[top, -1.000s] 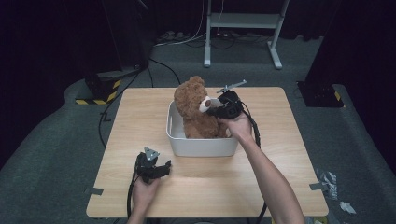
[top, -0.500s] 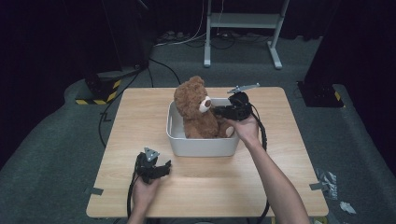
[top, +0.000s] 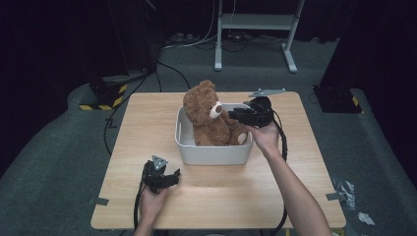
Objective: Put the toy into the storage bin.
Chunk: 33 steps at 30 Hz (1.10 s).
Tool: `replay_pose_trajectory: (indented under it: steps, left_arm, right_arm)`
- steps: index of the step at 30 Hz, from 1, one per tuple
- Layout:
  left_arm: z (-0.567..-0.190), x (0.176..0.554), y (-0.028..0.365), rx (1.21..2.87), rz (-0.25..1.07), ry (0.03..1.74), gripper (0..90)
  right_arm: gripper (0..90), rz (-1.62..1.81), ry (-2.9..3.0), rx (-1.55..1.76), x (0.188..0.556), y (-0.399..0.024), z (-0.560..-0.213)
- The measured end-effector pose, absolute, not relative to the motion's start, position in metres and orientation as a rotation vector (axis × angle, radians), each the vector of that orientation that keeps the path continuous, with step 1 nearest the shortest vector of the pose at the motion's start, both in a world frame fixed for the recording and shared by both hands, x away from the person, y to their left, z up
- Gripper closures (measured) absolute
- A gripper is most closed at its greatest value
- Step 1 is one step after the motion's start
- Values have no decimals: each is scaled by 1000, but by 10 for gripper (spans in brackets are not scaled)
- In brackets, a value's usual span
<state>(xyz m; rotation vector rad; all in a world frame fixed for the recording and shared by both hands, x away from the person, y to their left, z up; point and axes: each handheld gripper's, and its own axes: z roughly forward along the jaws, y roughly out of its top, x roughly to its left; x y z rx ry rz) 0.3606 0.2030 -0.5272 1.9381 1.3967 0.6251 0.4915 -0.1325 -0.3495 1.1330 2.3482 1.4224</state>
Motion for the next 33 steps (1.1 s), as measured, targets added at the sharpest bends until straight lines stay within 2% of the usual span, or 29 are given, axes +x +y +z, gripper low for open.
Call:
replay_pose_trajectory:
  steps: [33]
  left_arm:
    - [-528, 361, 203, 1937, 625, 1401, 219]
  right_arm:
    - [415, 1495, 2211, 1186, 469, -165, -346]
